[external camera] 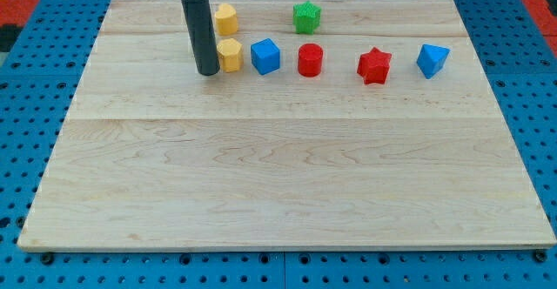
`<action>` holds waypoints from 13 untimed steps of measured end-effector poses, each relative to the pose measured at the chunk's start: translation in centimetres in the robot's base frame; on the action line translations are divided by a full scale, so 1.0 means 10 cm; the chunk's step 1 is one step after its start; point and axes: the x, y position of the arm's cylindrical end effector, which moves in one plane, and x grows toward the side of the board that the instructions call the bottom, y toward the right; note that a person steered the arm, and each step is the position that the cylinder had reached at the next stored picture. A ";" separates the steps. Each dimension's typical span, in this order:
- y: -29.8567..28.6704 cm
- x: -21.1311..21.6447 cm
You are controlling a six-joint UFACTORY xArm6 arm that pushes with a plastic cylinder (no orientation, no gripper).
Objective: Move the yellow heart left to the green star
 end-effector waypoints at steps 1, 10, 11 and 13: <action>-0.34 -0.10; 0.21 -1.33; 0.25 -1.33; 1.10 -1.44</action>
